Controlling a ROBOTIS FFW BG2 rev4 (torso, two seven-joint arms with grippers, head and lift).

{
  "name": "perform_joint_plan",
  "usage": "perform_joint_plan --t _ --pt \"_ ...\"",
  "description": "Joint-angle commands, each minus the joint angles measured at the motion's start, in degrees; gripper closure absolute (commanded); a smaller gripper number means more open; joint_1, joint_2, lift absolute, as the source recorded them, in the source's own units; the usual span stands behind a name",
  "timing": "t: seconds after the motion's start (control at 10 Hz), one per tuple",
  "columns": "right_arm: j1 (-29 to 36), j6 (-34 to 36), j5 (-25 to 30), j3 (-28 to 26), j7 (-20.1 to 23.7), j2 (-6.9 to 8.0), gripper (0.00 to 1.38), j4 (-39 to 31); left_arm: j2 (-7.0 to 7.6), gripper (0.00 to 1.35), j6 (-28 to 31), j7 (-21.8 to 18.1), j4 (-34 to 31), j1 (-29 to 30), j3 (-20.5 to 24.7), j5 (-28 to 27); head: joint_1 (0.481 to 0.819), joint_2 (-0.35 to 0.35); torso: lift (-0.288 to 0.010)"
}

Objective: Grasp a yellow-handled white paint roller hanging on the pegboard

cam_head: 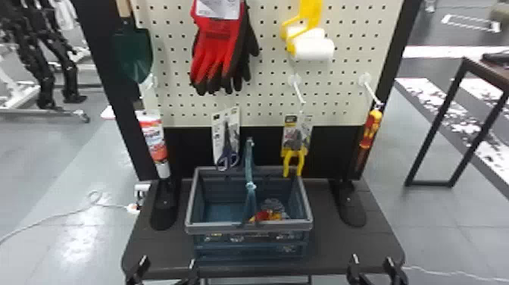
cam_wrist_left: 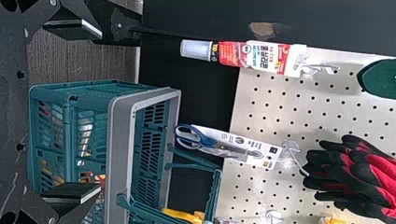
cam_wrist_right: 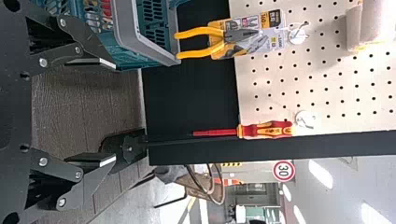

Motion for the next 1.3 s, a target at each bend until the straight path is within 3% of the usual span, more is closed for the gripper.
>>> perform_joint_plan --t 0.0,0.7,1.1,1.2 --pt "0.28 0.27 0.68 -0.09 0.0 0.0 0.56 -0.61 -0.07 0.15 -0.18 -0.01 0.03 -0.02 0.06 -0.08 0.549 0.0 -0.1" --pt "0.46 0.27 -0.55 -0.09 -0.62 -0.09 0.52 -0.52 -0.51 0.15 -0.62 -0.01 0.21 -0.02 0.24 0.0 0.549 0.0 -0.1" --pt "-0.77 5.46 -2.04 -0.09 -0.53 -2.81 0.52 -6.68 -0.51 0.15 -0.8 -0.01 0.21 -0.02 0.33 0.0 0.549 0.0 -0.1" --pt "-2.0 10.38 -2.57 -1.14 0.0 -3.16 0.52 -9.93 -0.42 0.15 -0.8 -0.01 0.21 -0.02 0.33 0.0 0.549 0.0 -0.1"
